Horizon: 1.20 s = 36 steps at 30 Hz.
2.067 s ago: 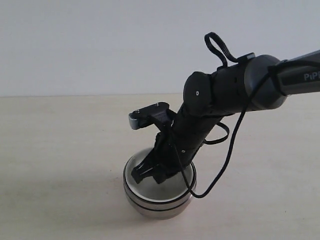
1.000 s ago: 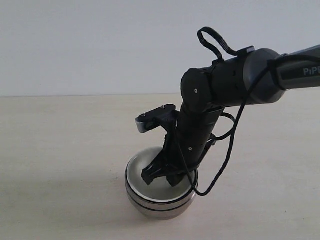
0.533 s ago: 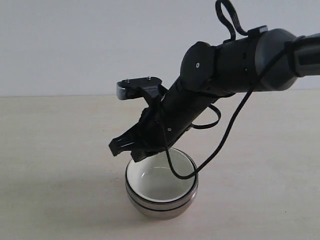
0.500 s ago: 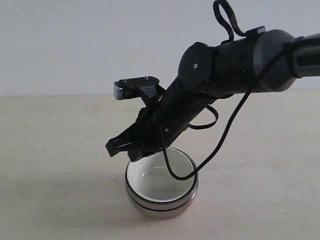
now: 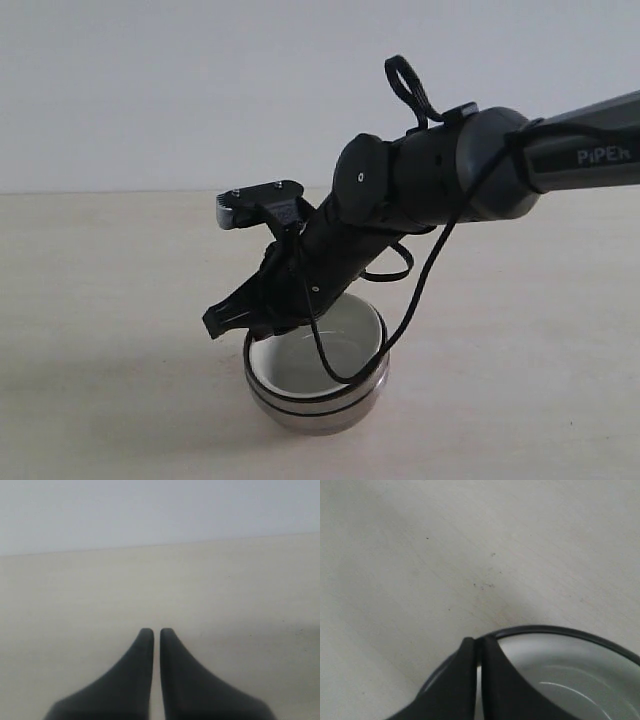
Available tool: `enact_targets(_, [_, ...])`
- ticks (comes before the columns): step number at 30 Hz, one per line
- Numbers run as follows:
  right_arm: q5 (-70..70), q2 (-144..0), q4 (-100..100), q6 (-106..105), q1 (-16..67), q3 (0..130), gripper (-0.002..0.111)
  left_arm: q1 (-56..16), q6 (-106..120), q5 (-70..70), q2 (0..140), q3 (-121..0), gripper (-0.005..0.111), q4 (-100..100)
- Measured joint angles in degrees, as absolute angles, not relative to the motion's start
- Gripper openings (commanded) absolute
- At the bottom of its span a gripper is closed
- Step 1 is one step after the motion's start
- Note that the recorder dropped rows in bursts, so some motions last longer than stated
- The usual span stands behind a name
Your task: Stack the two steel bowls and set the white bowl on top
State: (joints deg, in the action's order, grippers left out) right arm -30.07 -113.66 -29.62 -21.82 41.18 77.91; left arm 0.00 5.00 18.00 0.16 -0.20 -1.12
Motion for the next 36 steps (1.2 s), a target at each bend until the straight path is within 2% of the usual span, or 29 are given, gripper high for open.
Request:
enact_targets(15, [-32.46, -111.14, -28.45, -22.45, 41.18, 77.91, 0.0, 0.0, 5.0, 18.0, 0.16, -0.2, 0.004, -1.12])
enact_targets(24, [-39.47, -103.4, -15.71, -13.86, 41.18, 77.91, 0.0, 0.0, 5.0, 18.0, 0.16, -0.2, 0.004, -1.12])
enact_targets(29, [-45.41, -103.31, -8.24, -8.01, 41.18, 76.2, 0.0, 0.0, 5.0, 18.0, 0.16, -0.2, 0.004, -1.12])
enact_targets(36, [-46.08, -103.31, -2.98, -5.28, 41.18, 71.45, 0.0, 0.0, 5.0, 18.0, 0.16, -0.2, 0.004, -1.12])
